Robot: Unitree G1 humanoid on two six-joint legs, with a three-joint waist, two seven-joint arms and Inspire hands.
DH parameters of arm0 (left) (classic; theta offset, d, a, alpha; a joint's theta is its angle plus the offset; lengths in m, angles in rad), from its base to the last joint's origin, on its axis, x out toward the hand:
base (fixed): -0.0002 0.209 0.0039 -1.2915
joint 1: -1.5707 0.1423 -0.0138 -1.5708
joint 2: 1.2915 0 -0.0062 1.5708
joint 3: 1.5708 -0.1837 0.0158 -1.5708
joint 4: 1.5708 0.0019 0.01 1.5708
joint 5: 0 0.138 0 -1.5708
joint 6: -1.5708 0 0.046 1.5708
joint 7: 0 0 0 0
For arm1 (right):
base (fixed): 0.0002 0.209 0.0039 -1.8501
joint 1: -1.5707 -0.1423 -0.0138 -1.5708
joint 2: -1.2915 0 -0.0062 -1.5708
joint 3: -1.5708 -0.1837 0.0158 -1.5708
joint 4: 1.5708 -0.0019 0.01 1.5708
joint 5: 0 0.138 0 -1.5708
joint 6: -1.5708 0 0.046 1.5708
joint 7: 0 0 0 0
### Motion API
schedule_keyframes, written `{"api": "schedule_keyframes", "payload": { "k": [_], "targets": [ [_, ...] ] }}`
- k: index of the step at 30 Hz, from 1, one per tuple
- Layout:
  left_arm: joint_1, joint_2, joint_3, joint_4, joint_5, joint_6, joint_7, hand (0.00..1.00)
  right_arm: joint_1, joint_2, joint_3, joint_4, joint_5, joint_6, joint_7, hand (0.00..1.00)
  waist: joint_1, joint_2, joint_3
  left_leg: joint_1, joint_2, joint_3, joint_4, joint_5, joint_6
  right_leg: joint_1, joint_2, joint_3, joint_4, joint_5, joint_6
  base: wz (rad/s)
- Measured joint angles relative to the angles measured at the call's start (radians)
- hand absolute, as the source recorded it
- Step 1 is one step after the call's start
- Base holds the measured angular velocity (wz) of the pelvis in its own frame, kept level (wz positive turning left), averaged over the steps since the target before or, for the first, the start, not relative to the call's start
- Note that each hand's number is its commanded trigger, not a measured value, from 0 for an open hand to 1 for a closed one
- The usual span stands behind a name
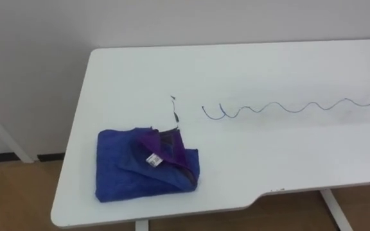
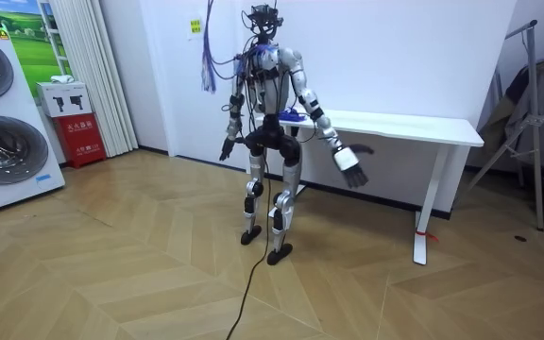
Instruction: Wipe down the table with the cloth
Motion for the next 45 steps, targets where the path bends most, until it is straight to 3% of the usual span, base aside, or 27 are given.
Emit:
{"api": "schedule_keyframes", "payload": {
  "k": [5,10,14,18,21,23,27,30,32,33,34,35,36,37,39,40,44,45],
  "targets": [
    [-0.008,0.006,-0.012,-0.015,-0.002,-0.005,-0.001,0.0,-0.071,-0.026,0.014,-0.217,-0.094,-0.012,-0.109,0.0,0.014,-0.007,-0.0046,-0.012,0.001,0.011,0.001,0.001,0.002,-0.023,0.001,0.014,0.018,0.006,0.003,-0.06],
    [-0.005,0.01,-0.089,-0.025,-0.019,-0.012,-0.001,0.0,-0.089,-0.022,0.103,-0.542,-0.355,-0.023,-0.196,0.0,0.03,0.004,-0.0026,-0.006,0.001,0.012,-0.015,0.002,0.004,-0.025,0.001,0.011,0.016,0.009,0.007,-0.01],
    [-0.003,0.011,-0.11,-0.024,-0.018,-0.013,-0.005,0.0,-0.089,-0.021,0.168,-0.757,-0.527,-0.038,-0.2,0.0,0.043,0.014,-0.0027,0.009,0.0,0.018,-0.031,0.003,0.005,-0.023,0.001,0.01,0.017,0.009,0.008,-0.05],
    [0.009,0.007,-0.12,-0.046,-0.02,-0.025,-0.005,0.0,-0.09,-0.02,0.216,-0.93,-0.665,-0.045,-0.204,0.0,0.078,0.022,-0.0057,0.009,0.0,0.02,-0.04,0.003,0.005,-0.026,0.001,0.003,0.015,0.011,0.01,0.0],
    [0.02,0.007,-0.136,-0.063,-0.031,-0.026,-0.005,0.0,-0.09,-0.02,0.283,-1.044,-0.715,-0.046,-0.201,0.0,0.087,0.019,-0.0049,0.013,0.0,0.004,-0.045,0.003,0.005,-0.021,0.001,-0.018,0.018,0.011,0.01,0.09],
    [0.027,0.006,-0.17,-0.067,-0.03,-0.027,-0.006,0.0,-0.09,-0.02,0.336,-1.098,-0.751,-0.052,-0.187,0.0,0.114,0.02,-0.0047,0.032,0.002,-0.013,-0.062,0.004,0.006,-0.018,0.004,-0.022,0.032,0.011,0.01,0.02],
    [0.037,0.003,-0.215,-0.094,-0.031,-0.029,-0.007,0.0,-0.09,-0.019,0.411,-1.152,-0.852,-0.057,-0.137,0.0,0.137,0.017,-0.0018,0.038,0.003,-0.033,-0.067,0.005,0.006,-0.021,0.003,-0.052,0.048,0.011,0.01,0.03],
    [0.026,0.003,-0.228,-0.091,-0.04,-0.03,-0.007,0.0,-0.091,-0.018,0.484,-1.23,-0.917,-0.062,-0.106,0.0,0.152,0.01,0.0063,0.035,0.004,-0.035,-0.069,0.005,0.006,-0.023,0.004,-0.06,0.048,0.011,0.01,0.02],
    [0.025,0.003,-0.242,-0.091,-0.038,-0.034,-0.008,0.0,-0.091,-0.018,0.522,-1.27,-0.981,-0.071,-0.076,0.0,0.16,0.011,0.0064,0.04,0.005,-0.068,-0.071,0.005,0.006,-0.026,0.005,-0.079,0.063,0.011,0.01,-0.06],
    [0.021,0.003,-0.258,-0.09,-0.036,-0.037,-0.008,0.0,-0.091,-0.017,0.537,-1.28,-1.032,-0.09,-0.056,0.0,0.168,0.027,0.0064,0.053,0.03,-0.142,-0.079,0.007,0.007,-0.065,0.015,-0.094,0.145,0.01,0.01,-0.38],
    [0.015,0.009,-0.268,-0.088,-0.032,-0.051,-0.007,0.0,-0.096,-0.009,0.561,-1.285,-1.06,-0.113,-0.033,0.0,0.185,0.055,0.0066,0.057,0.071,-0.26,-0.084,0.007,0.007,-0.135,0.051,-0.057,0.142,-0.009,-0.002,-0.63],
    [0.016,0.014,-0.262,-0.086,-0.027,-0.058,-0.007,0.0,-0.11,-0.002,0.58,-1.287,-1.075,-0.126,-0.021,0.0,0.189,0.058,0.0081,0.05,0.085,-0.292,-0.083,0.007,0.006,-0.175,0.073,-0.038,0.085,0.004,-0.018,-0.71],
    [0.014,0.018,-0.245,-0.074,-0.022,-0.059,-0.009,0.0,-0.12,0.008,0.62,-1.307,-1.108,-0.145,-0.011,0.0,0.177,0.055,0.0063,0.027,0.11,-0.284,-0.076,-0.003,-0.023,-0.222,0.083,-0.074,0.02,0.149,-0.061,-0.12],
    [0.011,0.021,-0.248,-0.059,-0.019,-0.058,-0.01,0.0,-0.104,0.02,0.645,-1.32,-1.125,-0.142,-0.01,0.0,0.133,0.052,0.0029,0.024,0.111,-0.216,-0.077,0.0,-0.044,-0.206,0.085,-0.103,0.024,0.165,-0.056,0.24],
    [-0.009,0.019,-0.286,-0.058,-0.018,-0.072,-0.011,0.0,-0.101,0.024,0.665,-1.319,-1.132,-0.135,0.005,0.0,0.123,0.054,0.0034,0.023,0.1,-0.124,-0.09,0.007,-0.042,-0.177,0.081,-0.095,0.011,0.165,-0.056,0.47],
    [-0.022,0.02,-0.297,-0.06,-0.013,-0.079,-0.014,0.0,-0.095,0.026,0.685,-1.319,-1.143,-0.133,0.012,0.0,0.127,0.052,0.0004,0.025,0.101,-0.101,-0.097,0.012,-0.034,-0.169,0.083,-0.088,0.01,0.163,-0.054,0.34],
    [-0.042,0.03,-0.335,-0.037,-0.013,-0.069,-0.015,0.0,-0.071,0.023,0.789,-1.318,-1.224,-0.143,0.061,0.0,0.165,0.028,-0.0107,0.032,0.082,-0.102,-0.099,0.015,-0.029,-0.159,0.085,-0.102,-0.005,0.161,-0.049,0.08],
    [-0.042,0.031,-0.346,-0.019,-0.019,-0.069,-0.016,0.0,-0.067,0.021,0.826,-1.314,-1.24,-0.146,0.071,0.0,0.183,0.024,-0.0098,0.038,0.078,-0.102,-0.099,0.014,-0.027,-0.151,0.083,-0.104,-0.006,0.161,-0.049,0.05]
  ]
}}
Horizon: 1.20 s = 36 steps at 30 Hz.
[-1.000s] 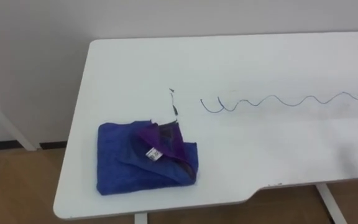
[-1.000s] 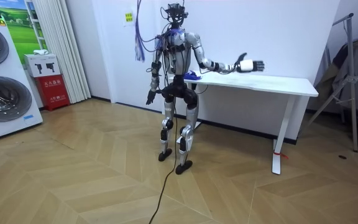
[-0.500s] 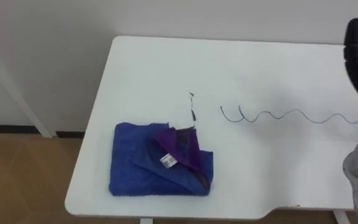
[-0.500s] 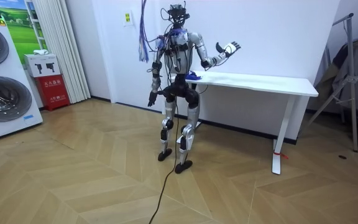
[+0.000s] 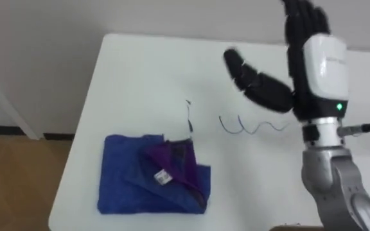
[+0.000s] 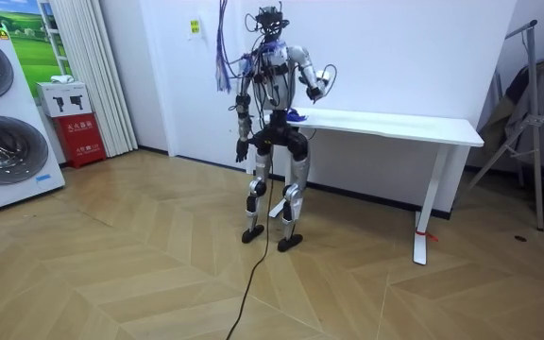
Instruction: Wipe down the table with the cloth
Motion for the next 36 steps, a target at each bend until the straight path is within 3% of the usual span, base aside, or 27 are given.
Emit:
{"api": "schedule_keyframes", "payload": {
  "k": [2,8,12,19,31,36],
  "targets": [
    [-0.003,0.0,-0.015,0.012,0.0,0.0,0.0,0.0,0.005,-0.002,0.046,0.006,-0.007,0.0,0.017,0.0,0.006,-0.004,-0.0012,0.004,-0.008,0.0,0.001,-0.001,0.002,0.007,-0.007,0.001,0.002,-0.004,0.007,0.13],
    [-0.018,0.0,-0.029,0.052,-0.011,-0.003,0.0,0.0,0.017,0.007,0.135,0.083,-0.068,-0.019,0.084,0.0,0.039,0.001,0.0096,-0.005,-0.033,-0.002,0.004,-0.004,0.034,0.012,-0.032,0.001,0.001,-0.021,0.032,0.07],
    [-0.02,0.0,-0.033,0.05,-0.01,-0.003,0.0,0.0,0.056,0.008,0.178,0.083,-0.121,-0.029,0.122,0.0,0.041,0.005,0.0113,-0.012,-0.035,-0.002,0.006,-0.003,0.036,0.006,-0.033,0.004,0.002,-0.021,0.033,0.0],
    [-0.036,0.0,-0.058,0.044,-0.009,-0.01,0.0,0.0,0.106,0.005,0.188,0.107,-0.166,-0.053,0.13,0.0,0.049,0.006,0.0111,-0.023,-0.038,-0.003,0.004,-0.002,0.038,0.003,-0.036,-0.01,-0.013,-0.022,0.035,0.03],
    [-0.08,0.001,-0.088,0.046,-0.012,-0.024,0.0,0.0,0.136,-0.005,0.19,0.183,-0.19,-0.062,0.143,0.04,0.034,0.004,0.0087,-0.027,-0.04,-0.003,0.005,-0.002,0.039,0.007,-0.041,-0.019,-0.015,-0.022,0.036,0.03],
    [-0.082,0.002,-0.087,0.058,0.001,-0.03,0.003,0.0,0.137,-0.003,0.189,0.253,-0.176,-0.061,0.174,0.0,0.035,0.006,0.0098,-0.031,-0.043,-0.001,0.004,-0.002,0.039,0.005,-0.046,-0.021,-0.015,-0.024,0.04,0.01]
  ]
}}
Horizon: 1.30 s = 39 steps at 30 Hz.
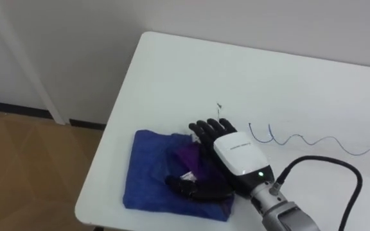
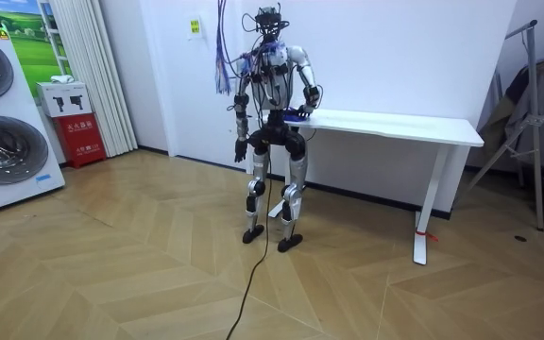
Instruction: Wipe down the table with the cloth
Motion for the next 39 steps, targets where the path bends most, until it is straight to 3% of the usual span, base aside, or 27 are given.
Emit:
{"api": "schedule_keyframes", "payload": {
  "k": [11,18,23,39],
  "targets": [
    [0.027,0.007,0.001,0.02,-0.001,0.008,0.008,0.0,0.003,0.002,-0.005,0.07,-0.024,-0.005,-0.053,0.0,0.002,0.002,-0.0026,-0.002,-0.002,-0.001,0.001,0.001,0.002,0.003,-0.001,-0.001,0.0,-0.004,0.006,0.02],
    [0.021,0.01,0.001,0.025,0.0,-0.018,0.006,0.0,0.023,0.002,-0.009,0.067,-0.056,-0.039,-0.099,0.0,-0.001,0.0,-0.0051,0.002,-0.003,0.0,0.001,0.002,0.003,0.008,-0.001,0.001,0.0,-0.005,0.006,0.0],
    [0.019,0.011,0.001,0.032,0.0,-0.024,0.0,0.0,0.022,0.002,-0.023,0.052,-0.063,-0.069,-0.118,0.0,0.0,0.0,-0.005,0.001,-0.002,0.003,0.001,0.002,0.003,0.008,-0.001,0.0,0.0,-0.005,0.006,0.0],
    [0.007,0.012,-0.006,0.074,-0.001,-0.031,-0.012,0.0,0.02,0.006,0.005,0.051,-0.058,-0.088,-0.113,0.0,0.012,0.004,-0.0008,0.004,-0.001,0.007,-0.004,0.001,0.004,0.017,0.001,-0.003,-0.01,-0.005,0.007,0.0]
  ]
}}
